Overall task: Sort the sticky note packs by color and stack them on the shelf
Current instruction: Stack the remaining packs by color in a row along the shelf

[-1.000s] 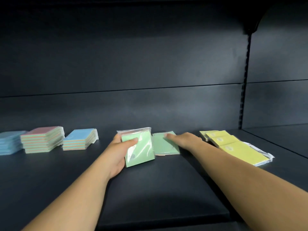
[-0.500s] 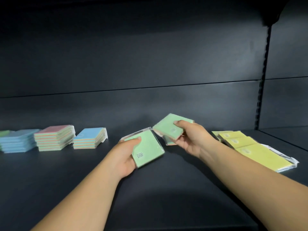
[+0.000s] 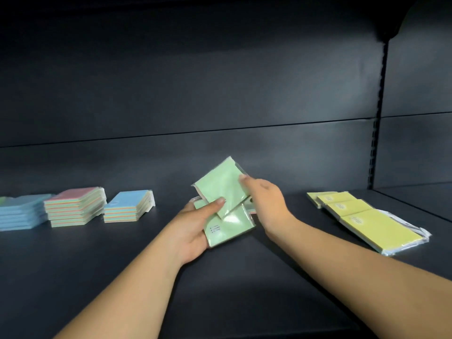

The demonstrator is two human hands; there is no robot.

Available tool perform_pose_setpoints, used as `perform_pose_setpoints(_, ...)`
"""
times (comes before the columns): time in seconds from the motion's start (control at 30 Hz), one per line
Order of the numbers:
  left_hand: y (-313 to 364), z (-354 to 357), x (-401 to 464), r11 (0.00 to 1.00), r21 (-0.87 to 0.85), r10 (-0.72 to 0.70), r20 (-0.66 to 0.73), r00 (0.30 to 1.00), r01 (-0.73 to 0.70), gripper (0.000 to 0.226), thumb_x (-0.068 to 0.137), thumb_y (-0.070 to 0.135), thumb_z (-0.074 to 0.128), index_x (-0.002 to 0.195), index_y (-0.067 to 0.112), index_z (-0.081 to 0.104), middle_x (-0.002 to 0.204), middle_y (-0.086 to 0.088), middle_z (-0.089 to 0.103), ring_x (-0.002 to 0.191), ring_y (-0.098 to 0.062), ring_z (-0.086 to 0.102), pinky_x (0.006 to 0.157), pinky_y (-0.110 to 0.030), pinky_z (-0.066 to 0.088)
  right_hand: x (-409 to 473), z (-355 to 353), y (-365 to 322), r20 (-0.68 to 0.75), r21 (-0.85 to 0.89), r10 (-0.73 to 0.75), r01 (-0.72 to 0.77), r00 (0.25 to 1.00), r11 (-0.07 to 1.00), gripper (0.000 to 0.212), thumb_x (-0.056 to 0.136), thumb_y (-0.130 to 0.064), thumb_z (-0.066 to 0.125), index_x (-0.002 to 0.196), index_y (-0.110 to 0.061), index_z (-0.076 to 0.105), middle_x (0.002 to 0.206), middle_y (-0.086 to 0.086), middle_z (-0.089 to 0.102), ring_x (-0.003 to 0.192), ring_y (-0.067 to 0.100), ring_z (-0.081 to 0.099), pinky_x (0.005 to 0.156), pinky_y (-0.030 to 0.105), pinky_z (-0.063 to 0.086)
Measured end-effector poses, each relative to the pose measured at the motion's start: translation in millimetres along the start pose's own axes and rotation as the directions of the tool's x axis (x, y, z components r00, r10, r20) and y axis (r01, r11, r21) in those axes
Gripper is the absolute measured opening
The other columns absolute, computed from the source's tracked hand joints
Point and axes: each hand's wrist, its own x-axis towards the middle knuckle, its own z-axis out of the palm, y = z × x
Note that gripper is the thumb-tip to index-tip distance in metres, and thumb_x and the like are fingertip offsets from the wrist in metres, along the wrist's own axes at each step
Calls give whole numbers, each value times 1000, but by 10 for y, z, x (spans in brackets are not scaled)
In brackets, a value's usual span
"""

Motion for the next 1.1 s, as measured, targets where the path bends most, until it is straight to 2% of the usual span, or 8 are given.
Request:
perform_pose_setpoints(0.1,33,-37,-54,999,28,17,28,999,-18,20,84,6,61,99,16,53,81,-4,73,68,-20,70,62,-37,56,5,-114,-156,-12,-26,-22,21,1000,999,30,89,-37,54,74,-12,49,66,8,42,58,16,39,57,25,33)
perform_pose_setpoints(0.23,22,-38,-99,996,89,8,96,995,-17,33,83,5,61,113,15,51,99,-8,70,85,-25,67,75,-41,53,-34,-229,-210,128,-27,-26,30,991,999,44,90,-33,55,56,-11,39,45,-6,42,39,6,41,44,13,36)
perform_pose_setpoints(0.5,-20,-17,-132,978,202,0,276,961,-58,60,67,9,66,124,13,48,111,-8,69,95,-23,68,74,-37,57,-91,-276,-329,198,-69,-165,182,966,981,18,87,-22,63,77,-8,68,79,3,65,71,14,60,60,27,52)
perform_pose_setpoints(0.63,-33,-22,-97,975,205,40,231,972,-89,58,74,4,63,128,12,45,116,-10,66,95,-23,67,74,-35,57,-104,-281,-326,276,-19,-165,177,947,984,20,90,-14,58,75,-21,68,78,-3,67,72,12,62,64,27,53)
perform_pose_setpoints(0.77,-63,-17,-93,964,226,98,191,977,-141,58,78,-1,63,129,14,40,117,-9,64,104,-24,62,87,-39,51,-74,-324,-349,366,-7,-153,167,918,986,22,88,-5,54,84,-21,67,80,-3,64,76,15,59,66,24,47)
perform_pose_setpoints(0.87,-87,-4,-118,940,279,136,228,964,-198,58,80,-5,61,127,22,39,120,-6,62,110,-21,59,96,-41,47,-97,-349,-364,427,-45,-95,126,899,991,23,74,-24,55,90,-14,69,86,5,69,81,19,62,72,30,48)
perform_pose_setpoints(0.97,-92,2,-129,924,310,148,253,956,-225,56,80,-3,63,119,30,41,118,-2,63,108,-17,60,96,-36,47,-132,-314,-357,397,-165,-99,177,912,970,45,79,-40,68,96,2,65,91,11,69,83,21,62,79,35,48)
perform_pose_setpoints(1.1,-86,1,-114,955,251,90,253,963,-156,63,67,3,68,123,17,44,114,-9,67,104,-24,64,90,-42,50,-91,-256,-295,278,43,-112,104,954,994,15,86,-22,64,82,-8,67,86,12,68,74,23,63,72,32,51)
